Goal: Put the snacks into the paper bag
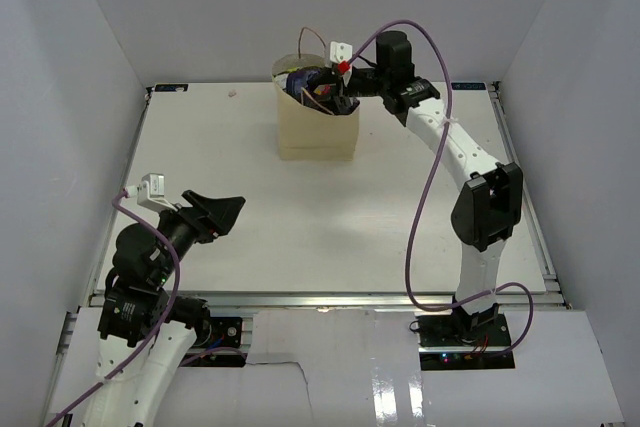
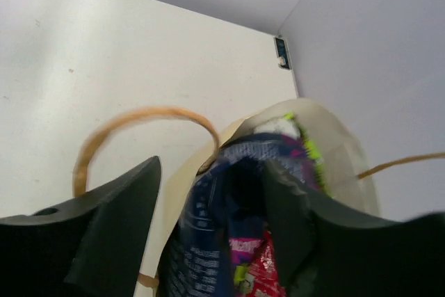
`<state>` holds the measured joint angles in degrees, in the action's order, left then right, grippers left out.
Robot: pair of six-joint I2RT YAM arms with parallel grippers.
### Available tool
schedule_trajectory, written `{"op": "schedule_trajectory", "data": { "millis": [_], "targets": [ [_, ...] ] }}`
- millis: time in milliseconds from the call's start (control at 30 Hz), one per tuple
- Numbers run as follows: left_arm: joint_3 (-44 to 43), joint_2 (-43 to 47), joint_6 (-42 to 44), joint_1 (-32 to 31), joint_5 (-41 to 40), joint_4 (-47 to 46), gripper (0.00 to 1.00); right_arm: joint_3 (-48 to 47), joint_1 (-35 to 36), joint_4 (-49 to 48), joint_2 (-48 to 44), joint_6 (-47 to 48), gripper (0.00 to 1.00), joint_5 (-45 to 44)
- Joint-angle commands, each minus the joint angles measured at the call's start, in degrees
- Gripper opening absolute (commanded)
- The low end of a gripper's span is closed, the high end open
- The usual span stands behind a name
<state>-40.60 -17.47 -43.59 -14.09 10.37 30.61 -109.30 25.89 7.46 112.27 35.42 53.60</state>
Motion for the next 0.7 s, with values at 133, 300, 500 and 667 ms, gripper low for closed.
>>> {"op": "schedule_trajectory", "data": {
  "millis": [133,300,500,667],
  "targets": [
    [0.5,0.7,-0.1,0.1,1.0,-1.4,0.93,-4.4,1.6,0.2,-3.5,-1.7,0.85,-7.4],
    [0.9,1.3,-0.1,0.2,1.1,-1.5,0.93,-4.9,1.6,1.2,-4.2,-3.6,0.84,-8.9],
    [1.0,1.0,0.2,0.2,1.5,-2.0,0.93,-7.2,1.4,1.1,-4.8,-8.9,0.85,-13.0],
    [1.0,1.4,0.5,0.2,1.2,-2.0,0.93,-10.7,-0.2,-0.1,-6.3,-15.9,0.93,-16.1]
  ]
}}
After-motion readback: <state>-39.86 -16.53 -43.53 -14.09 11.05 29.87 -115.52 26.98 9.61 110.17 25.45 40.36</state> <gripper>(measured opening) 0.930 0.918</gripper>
